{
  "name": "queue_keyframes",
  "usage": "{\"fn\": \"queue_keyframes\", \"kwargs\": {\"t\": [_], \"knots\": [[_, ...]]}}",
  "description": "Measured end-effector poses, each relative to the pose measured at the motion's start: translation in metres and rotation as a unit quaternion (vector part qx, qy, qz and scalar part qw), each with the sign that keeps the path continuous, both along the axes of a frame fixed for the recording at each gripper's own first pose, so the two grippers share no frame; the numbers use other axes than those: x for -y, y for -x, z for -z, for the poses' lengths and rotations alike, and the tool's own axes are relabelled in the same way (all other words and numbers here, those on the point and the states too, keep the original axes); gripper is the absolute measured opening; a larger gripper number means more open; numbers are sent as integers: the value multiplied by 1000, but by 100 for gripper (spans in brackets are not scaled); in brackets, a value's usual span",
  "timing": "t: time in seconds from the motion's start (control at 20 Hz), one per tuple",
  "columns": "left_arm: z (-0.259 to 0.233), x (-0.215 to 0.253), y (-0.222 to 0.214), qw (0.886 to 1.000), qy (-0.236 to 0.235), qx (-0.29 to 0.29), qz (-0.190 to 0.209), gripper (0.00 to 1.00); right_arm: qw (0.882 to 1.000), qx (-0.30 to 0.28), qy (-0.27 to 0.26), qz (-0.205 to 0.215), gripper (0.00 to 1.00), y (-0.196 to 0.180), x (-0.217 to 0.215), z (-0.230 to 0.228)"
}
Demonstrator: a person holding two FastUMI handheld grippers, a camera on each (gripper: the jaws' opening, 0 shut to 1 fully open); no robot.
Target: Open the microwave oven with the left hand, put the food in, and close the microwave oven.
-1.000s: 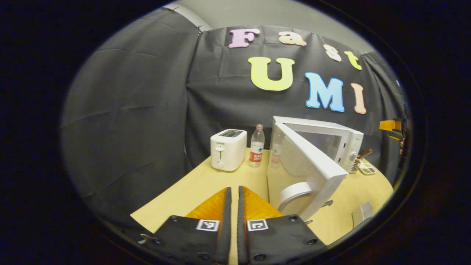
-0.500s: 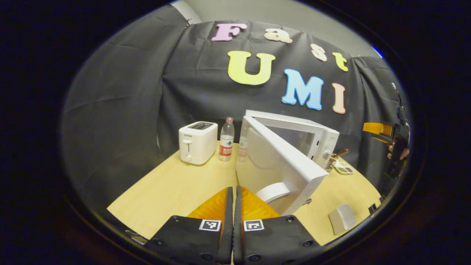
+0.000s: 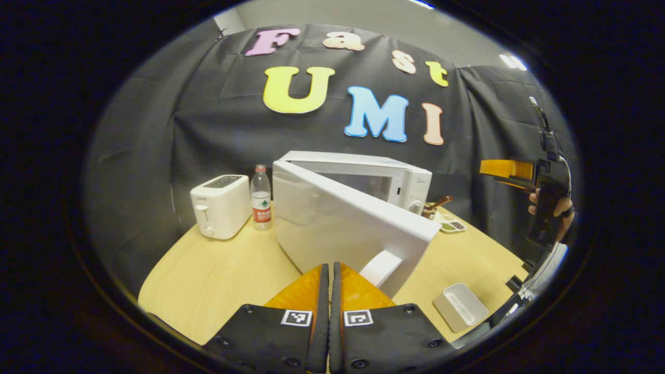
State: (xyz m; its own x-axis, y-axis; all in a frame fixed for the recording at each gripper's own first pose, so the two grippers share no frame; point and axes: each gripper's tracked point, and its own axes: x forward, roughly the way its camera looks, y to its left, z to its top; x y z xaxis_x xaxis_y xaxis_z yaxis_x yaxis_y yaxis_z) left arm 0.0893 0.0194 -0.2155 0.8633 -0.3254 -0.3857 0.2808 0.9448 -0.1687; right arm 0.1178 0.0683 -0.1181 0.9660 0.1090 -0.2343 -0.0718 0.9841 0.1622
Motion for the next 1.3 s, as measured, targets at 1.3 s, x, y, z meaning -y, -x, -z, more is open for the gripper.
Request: {"fn": "queue_keyframes", "kwargs": {"t": [1.3], "knots": [[-21,150,-144,991,14,40,130,8,999,-27,20,40,98,41,21,5]]}}
